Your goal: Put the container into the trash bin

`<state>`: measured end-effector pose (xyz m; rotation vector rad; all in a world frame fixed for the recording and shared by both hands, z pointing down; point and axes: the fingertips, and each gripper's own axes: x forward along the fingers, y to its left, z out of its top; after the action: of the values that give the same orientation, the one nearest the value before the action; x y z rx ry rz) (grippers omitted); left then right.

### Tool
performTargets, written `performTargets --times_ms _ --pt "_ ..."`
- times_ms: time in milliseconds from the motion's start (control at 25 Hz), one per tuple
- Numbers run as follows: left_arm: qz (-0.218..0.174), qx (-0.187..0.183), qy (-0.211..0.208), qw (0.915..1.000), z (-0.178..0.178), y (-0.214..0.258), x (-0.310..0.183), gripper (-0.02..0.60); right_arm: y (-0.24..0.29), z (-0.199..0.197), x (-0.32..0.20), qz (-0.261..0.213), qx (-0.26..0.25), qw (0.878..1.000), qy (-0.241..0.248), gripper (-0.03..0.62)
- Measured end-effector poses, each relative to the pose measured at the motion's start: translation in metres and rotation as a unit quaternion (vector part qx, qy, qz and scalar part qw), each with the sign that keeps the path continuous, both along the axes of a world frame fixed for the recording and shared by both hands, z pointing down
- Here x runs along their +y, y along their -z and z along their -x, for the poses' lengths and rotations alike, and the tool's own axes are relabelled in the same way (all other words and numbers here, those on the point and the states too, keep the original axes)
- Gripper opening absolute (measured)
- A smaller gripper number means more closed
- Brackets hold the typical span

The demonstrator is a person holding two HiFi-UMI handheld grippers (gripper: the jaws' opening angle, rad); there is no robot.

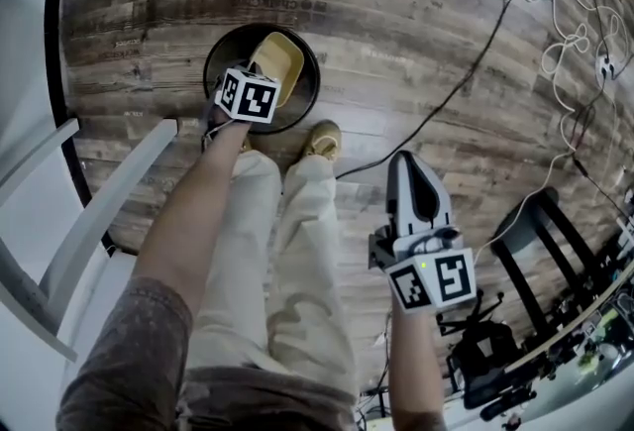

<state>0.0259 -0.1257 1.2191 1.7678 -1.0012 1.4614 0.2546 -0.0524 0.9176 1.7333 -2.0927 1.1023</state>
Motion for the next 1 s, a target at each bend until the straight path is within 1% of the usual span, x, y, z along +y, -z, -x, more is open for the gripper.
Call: performTargets --times_ms 200,400,600,720,840,1000 --pt "0.01 0.009 -0.001 0.9999 -0.006 -0.007 0.006 0.035 -0.005 0.009 0.005 0.008 -0.001 1.0 0.008 0.002" --pt "0.013 0.031 0.001 0.9994 -0.012 -0.009 0.007 0.042 -0.005 0.01 0.006 0.009 0.001 1.0 0.005 0.002" --pt "0.031 0.052 0.008 0.9981 -0.017 -0.011 0.011 0.163 -0.007 0.017 0.008 0.009 0.002 1.0 0.01 0.002" --pt "0.028 0.059 0.01 0.9978 -0.015 -0.004 0.009 0.2 -0.005 0.027 0.009 0.01 -0.001 1.0 0.016 0.002" --pt "0.024 0.071 0.021 0.997 -0.012 0.011 0.003 0.23 0.001 0.039 0.006 0.006 -0.005 1.0 0.021 0.002" --pt "0.018 0.084 0.028 0.9959 -0.008 0.045 -0.004 0.248 0.019 0.05 -0.002 -0.004 -0.009 1.0 0.024 0.002"
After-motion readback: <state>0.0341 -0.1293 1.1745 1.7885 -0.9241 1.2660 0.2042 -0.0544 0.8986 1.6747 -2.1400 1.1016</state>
